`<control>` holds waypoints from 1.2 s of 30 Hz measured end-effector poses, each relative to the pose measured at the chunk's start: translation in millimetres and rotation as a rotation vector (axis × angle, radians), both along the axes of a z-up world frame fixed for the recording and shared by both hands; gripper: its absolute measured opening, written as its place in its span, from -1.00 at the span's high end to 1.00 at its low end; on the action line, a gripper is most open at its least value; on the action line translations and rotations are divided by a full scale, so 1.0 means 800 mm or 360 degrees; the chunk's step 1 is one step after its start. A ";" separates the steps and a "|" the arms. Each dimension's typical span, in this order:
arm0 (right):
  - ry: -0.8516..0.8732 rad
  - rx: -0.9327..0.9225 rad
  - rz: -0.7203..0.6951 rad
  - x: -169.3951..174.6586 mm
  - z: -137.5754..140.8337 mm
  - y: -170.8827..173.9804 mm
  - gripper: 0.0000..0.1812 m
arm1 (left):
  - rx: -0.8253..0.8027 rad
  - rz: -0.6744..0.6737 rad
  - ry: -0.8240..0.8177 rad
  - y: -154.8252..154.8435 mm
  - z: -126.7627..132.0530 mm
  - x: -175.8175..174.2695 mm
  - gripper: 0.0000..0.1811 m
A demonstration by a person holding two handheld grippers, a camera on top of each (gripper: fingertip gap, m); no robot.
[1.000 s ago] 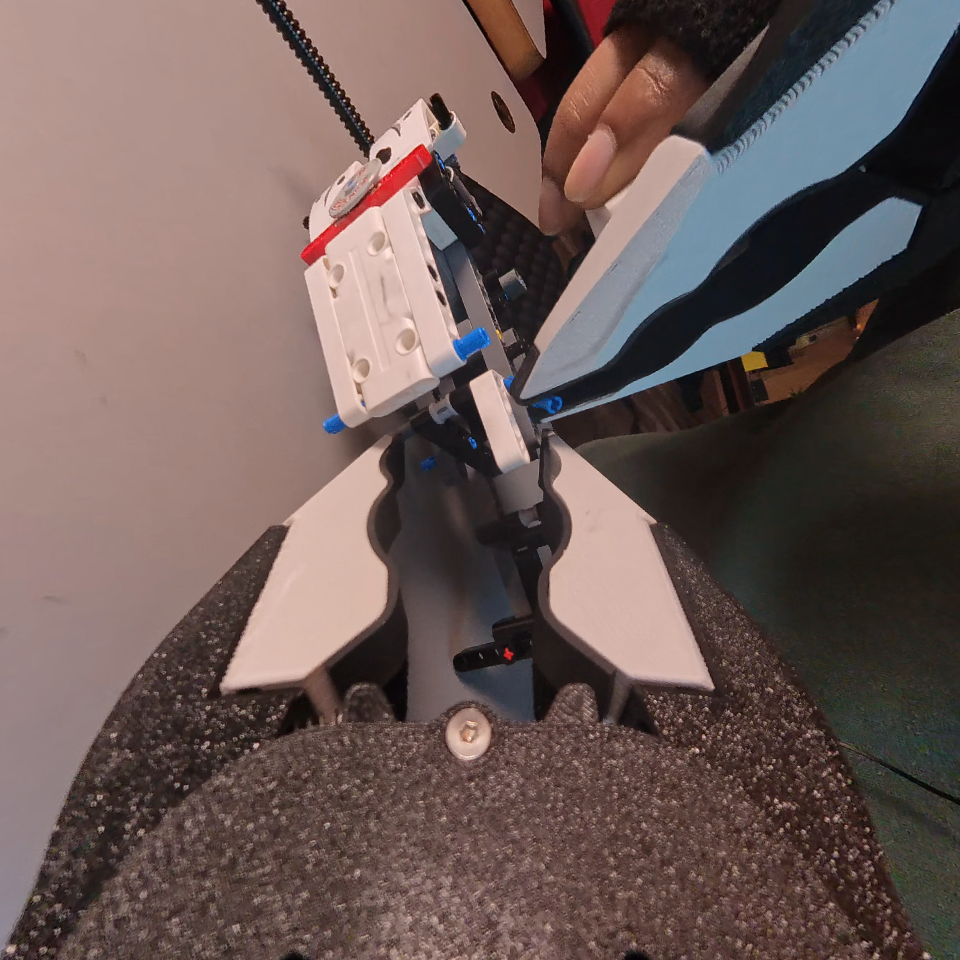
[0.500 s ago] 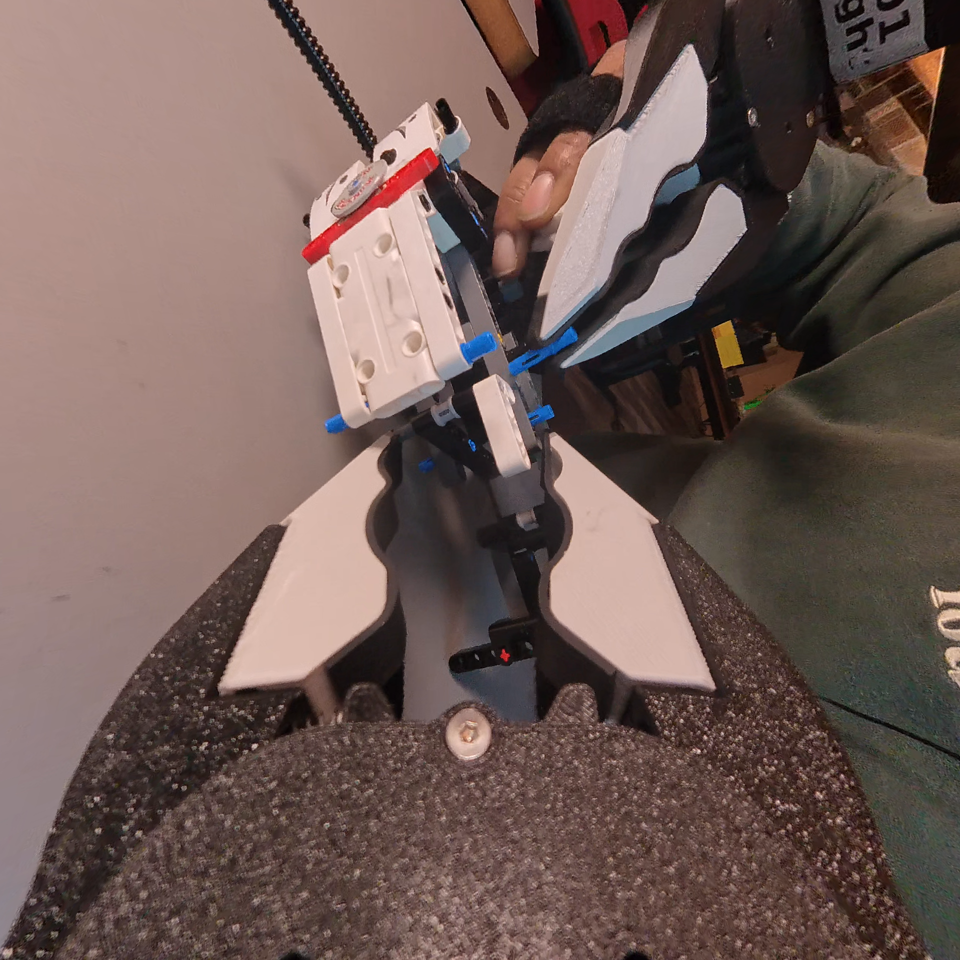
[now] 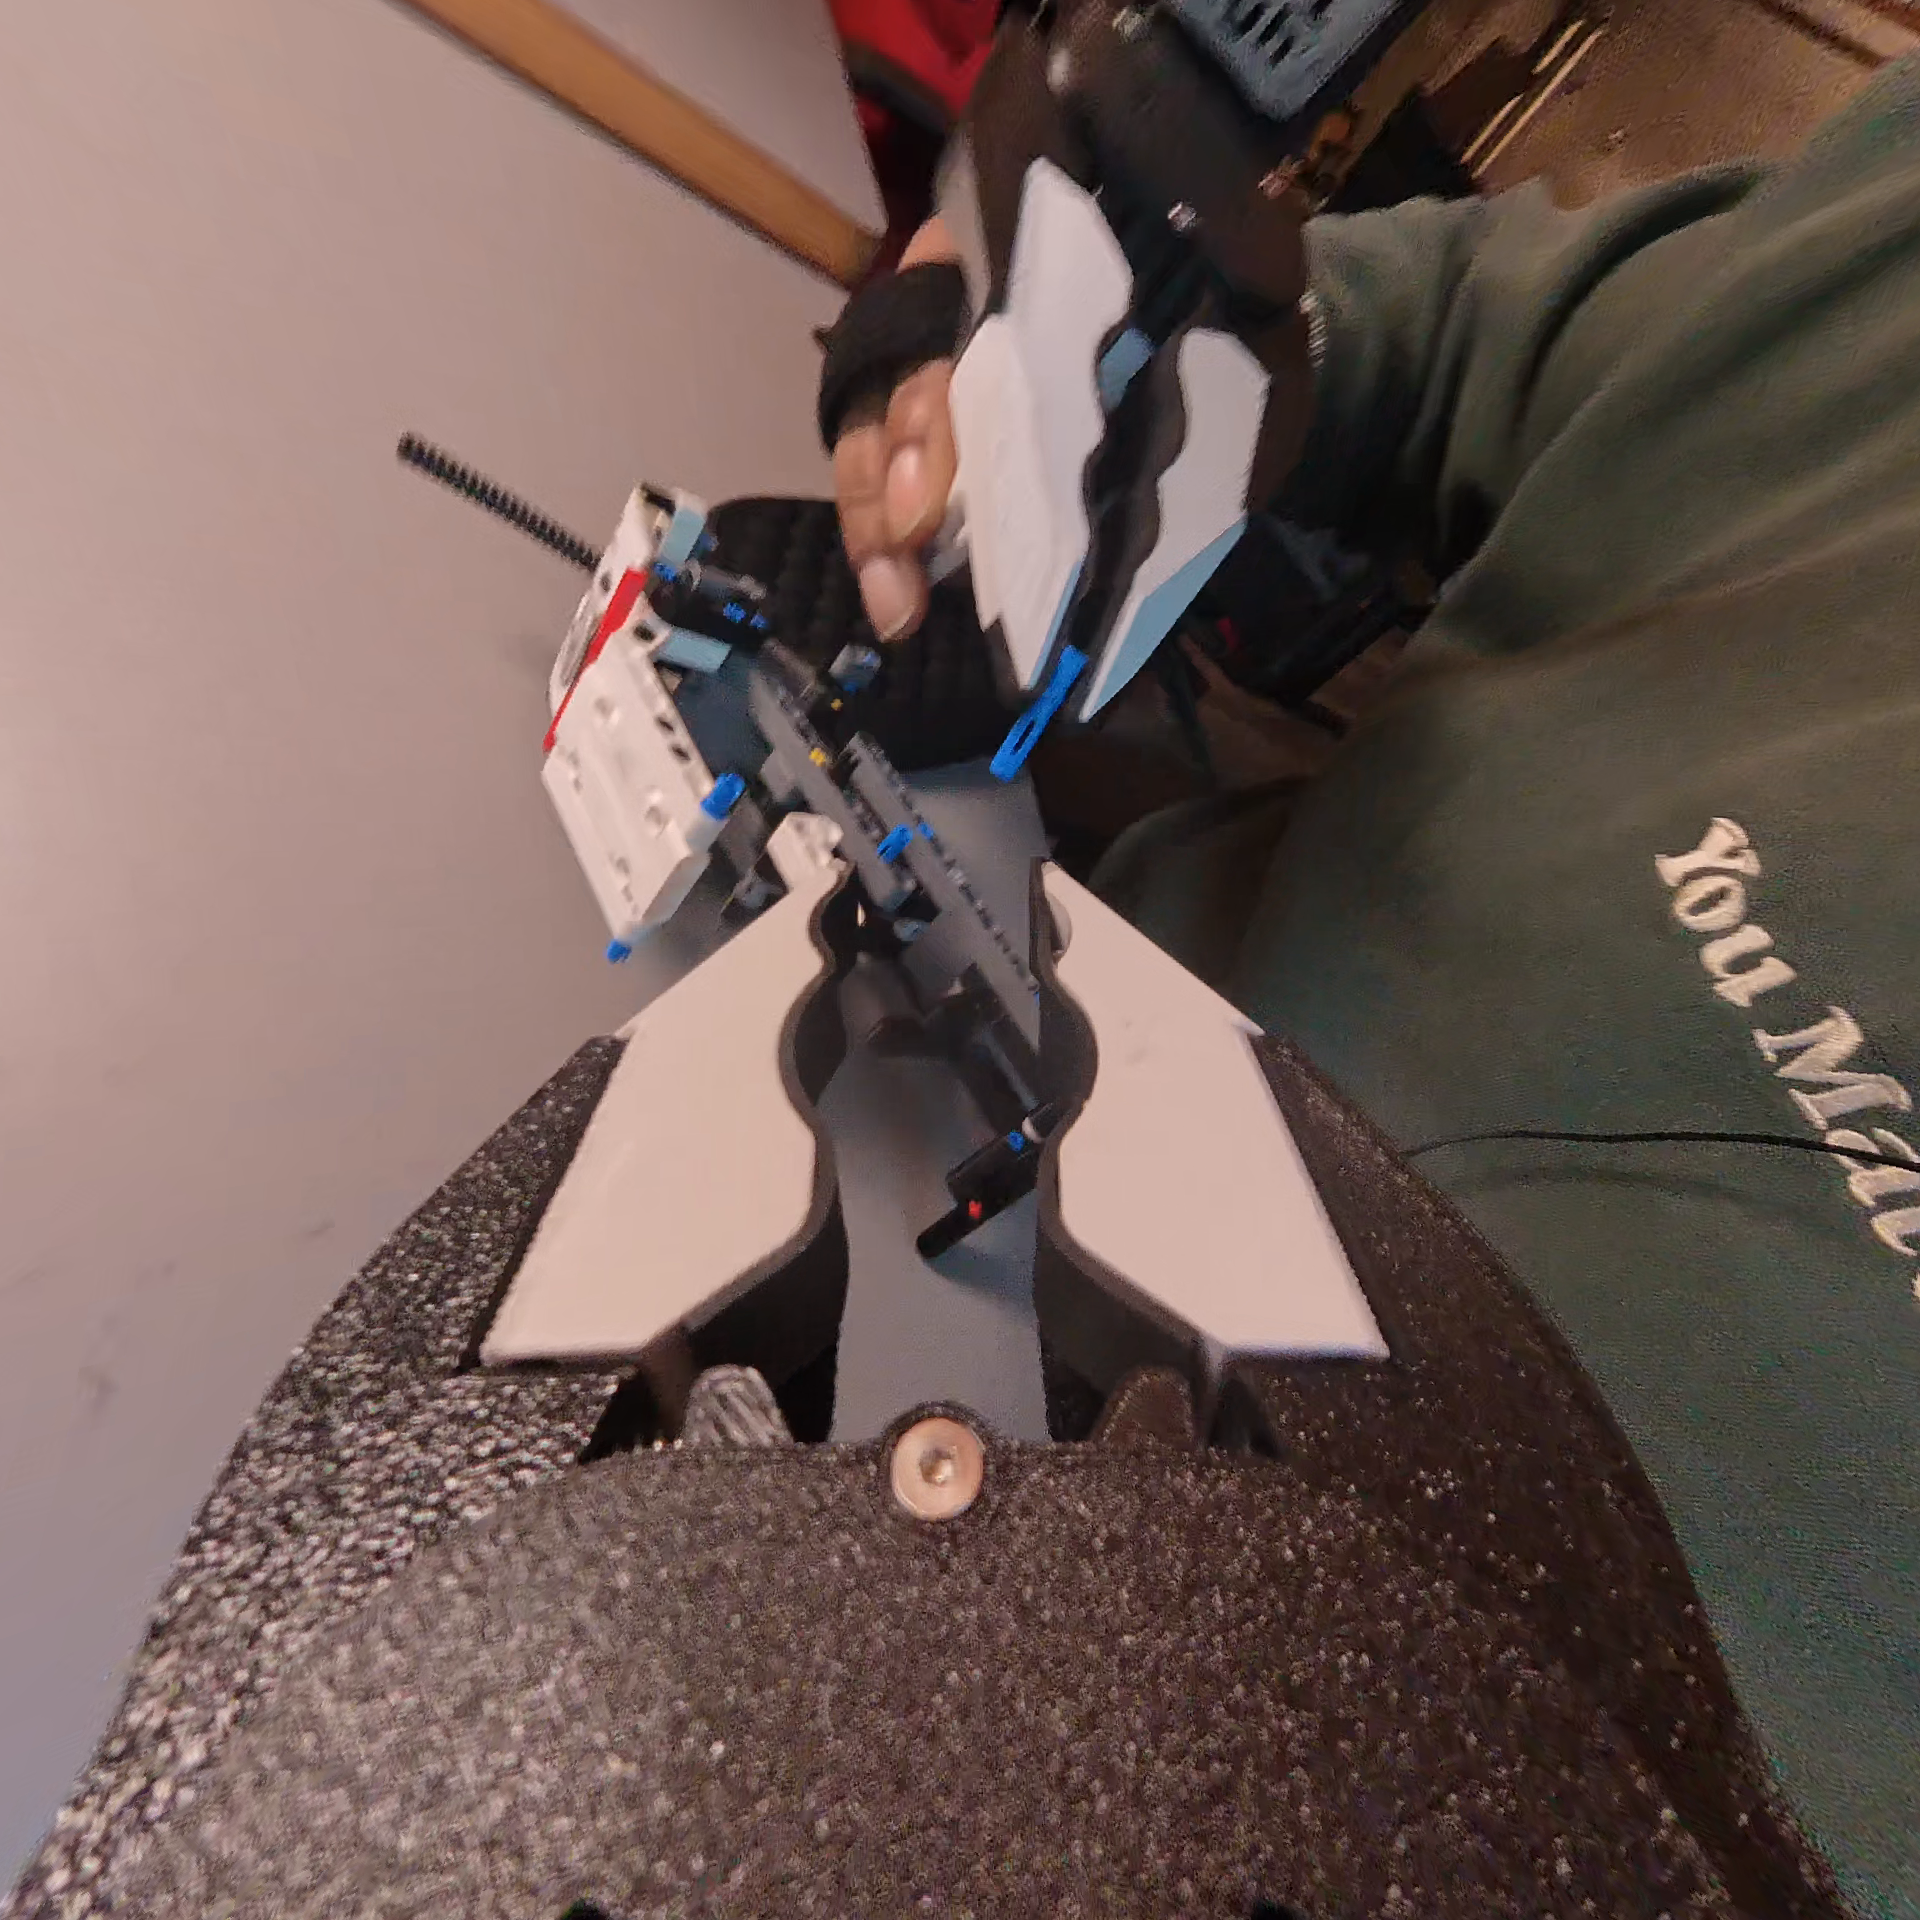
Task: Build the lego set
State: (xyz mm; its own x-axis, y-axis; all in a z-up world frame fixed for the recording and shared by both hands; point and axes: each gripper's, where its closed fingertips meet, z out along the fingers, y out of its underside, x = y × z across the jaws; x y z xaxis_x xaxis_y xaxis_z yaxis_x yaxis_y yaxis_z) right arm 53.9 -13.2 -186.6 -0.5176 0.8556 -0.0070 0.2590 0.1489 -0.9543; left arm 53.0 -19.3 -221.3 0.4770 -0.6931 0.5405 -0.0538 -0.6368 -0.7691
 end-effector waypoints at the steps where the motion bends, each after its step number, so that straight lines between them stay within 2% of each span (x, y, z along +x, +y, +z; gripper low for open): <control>1: 0.0022 0.0008 0.0026 0.000 0.002 -0.005 0.95 | 0.0087 -0.0021 -0.0052 -0.002 0.014 0.005 0.69; 4: 0.0042 0.0026 0.0050 0.000 0.001 -0.010 0.95 | 0.0249 -0.0077 -0.0120 -0.009 0.034 0.016 0.80; 7: 0.0029 0.0046 0.0079 0.004 -0.001 -0.014 0.95 | 0.0281 -0.0051 -0.0034 -0.006 0.028 0.019 0.94; 13: 0.0050 0.0043 0.0066 0.005 0.008 -0.014 0.94 | 0.0318 -0.0047 -0.0065 -0.006 0.035 0.020 0.93; 15: 0.0087 0.0007 0.0061 0.004 0.014 -0.015 0.94 | 0.0314 -0.0048 -0.0089 -0.007 0.037 0.020 0.79; 17: 0.0085 0.0004 0.0065 0.004 0.013 -0.017 0.94 | 0.0330 -0.0069 -0.0137 -0.010 0.044 0.025 0.86; 20: 0.0073 0.0031 0.0081 0.006 0.010 -0.016 0.94 | 0.0368 -0.0055 -0.0073 -0.009 0.042 0.024 0.95; 26: -0.0007 0.0415 0.0183 0.012 -0.006 -0.017 0.93 | 0.0374 -0.0098 0.0087 -0.013 0.029 0.028 0.96; 32: -0.0080 0.0633 0.0245 0.015 -0.017 -0.016 0.93 | 0.0341 -0.0114 0.0113 -0.013 0.022 0.030 0.96; 36: -0.0122 0.0650 0.0267 0.016 -0.021 -0.017 0.93 | 0.0335 -0.0136 0.0141 -0.015 0.017 0.031 0.97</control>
State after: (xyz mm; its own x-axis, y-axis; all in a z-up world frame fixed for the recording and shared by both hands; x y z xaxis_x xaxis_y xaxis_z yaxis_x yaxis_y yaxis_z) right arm 67.0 -26.8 -203.8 -0.6607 0.7002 0.2703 0.2669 0.5558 -0.7873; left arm 77.8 -30.9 -207.7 0.4510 -0.8260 0.3383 -0.1739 -0.4530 -0.8744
